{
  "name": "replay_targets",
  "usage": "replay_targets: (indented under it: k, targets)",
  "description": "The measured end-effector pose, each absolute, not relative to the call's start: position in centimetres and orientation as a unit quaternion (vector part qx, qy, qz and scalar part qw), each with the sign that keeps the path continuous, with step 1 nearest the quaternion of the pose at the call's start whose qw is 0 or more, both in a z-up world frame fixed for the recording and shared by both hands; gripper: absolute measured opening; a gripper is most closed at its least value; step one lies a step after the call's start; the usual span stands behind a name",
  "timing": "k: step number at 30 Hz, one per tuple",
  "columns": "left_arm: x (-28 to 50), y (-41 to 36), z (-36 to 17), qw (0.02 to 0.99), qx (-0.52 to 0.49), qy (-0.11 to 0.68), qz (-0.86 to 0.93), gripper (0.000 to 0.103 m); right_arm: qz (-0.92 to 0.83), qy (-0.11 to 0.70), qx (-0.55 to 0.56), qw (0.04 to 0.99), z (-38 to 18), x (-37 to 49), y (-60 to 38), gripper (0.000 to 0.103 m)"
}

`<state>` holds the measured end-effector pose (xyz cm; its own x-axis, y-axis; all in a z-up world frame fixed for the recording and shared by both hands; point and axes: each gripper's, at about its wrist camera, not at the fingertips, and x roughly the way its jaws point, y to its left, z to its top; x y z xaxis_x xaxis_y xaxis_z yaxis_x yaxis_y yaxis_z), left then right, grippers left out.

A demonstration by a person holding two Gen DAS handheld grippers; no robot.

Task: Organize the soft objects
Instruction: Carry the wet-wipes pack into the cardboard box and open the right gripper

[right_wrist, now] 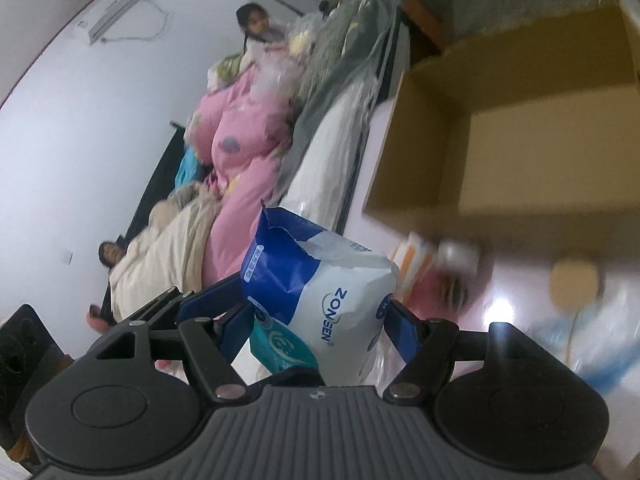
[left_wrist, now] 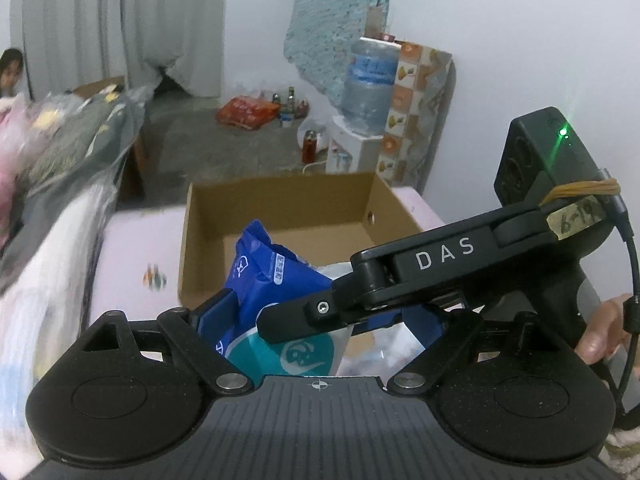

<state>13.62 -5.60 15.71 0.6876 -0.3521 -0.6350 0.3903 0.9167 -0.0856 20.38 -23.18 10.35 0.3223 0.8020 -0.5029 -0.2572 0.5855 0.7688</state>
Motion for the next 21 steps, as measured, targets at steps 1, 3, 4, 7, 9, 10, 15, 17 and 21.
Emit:
replay_targets:
  k: [1, 3, 4, 7, 9, 10, 15, 17, 21]
  targets:
    - [14.6, -5.9, 15.8, 0.918, 0.03, 0.34, -0.203, 0.089, 0.346, 0.465, 0.293, 0.761, 10.6, 21.2, -23.4, 0.083]
    - [16.7, -6.5, 16.1, 0.918, 0.032, 0.338, -0.203, 0.089, 0.341, 0.462, 0.295, 0.764, 11.2, 23.3, -23.8, 0.083]
    - [17.8, -6.7, 16.3, 0.919, 0.032, 0.337, -0.203, 0.09, 0.338, 0.462, 0.297, 0.764, 11.5, 24.4, -24.0, 0.083]
    - [21.1, -7.2, 16.4, 0.917, 0.026, 0.341, -0.203, 0.09, 0.33, 0.461, 0.296, 0.769, 12.0, 27.6, -24.6, 0.083]
    - [23.0, -7.4, 16.1, 0.918, 0.023, 0.342, -0.201, 0.09, 0.323, 0.462, 0.292, 0.773, 12.0, 30.0, -24.8, 0.083]
    - [24.0, -7.5, 15.8, 0.917, 0.019, 0.345, -0.198, 0.09, 0.319, 0.464, 0.29, 0.774, 11.9, 30.9, -24.7, 0.083]
    - [29.3, -7.5, 13.1, 0.911, -0.001, 0.375, -0.173, 0.09, 0.306, 0.486, 0.283, 0.768, 9.9, 36.7, -24.4, 0.083]
    - [31.1, -7.1, 11.9, 0.907, -0.006, 0.389, -0.16, 0.09, 0.302, 0.49, 0.283, 0.767, 8.6, 38.7, -24.1, 0.083]
    - [33.8, -5.6, 8.9, 0.894, -0.031, 0.432, -0.115, 0.09, 0.295, 0.5, 0.302, 0.756, 4.9, 42.6, -23.7, 0.083]
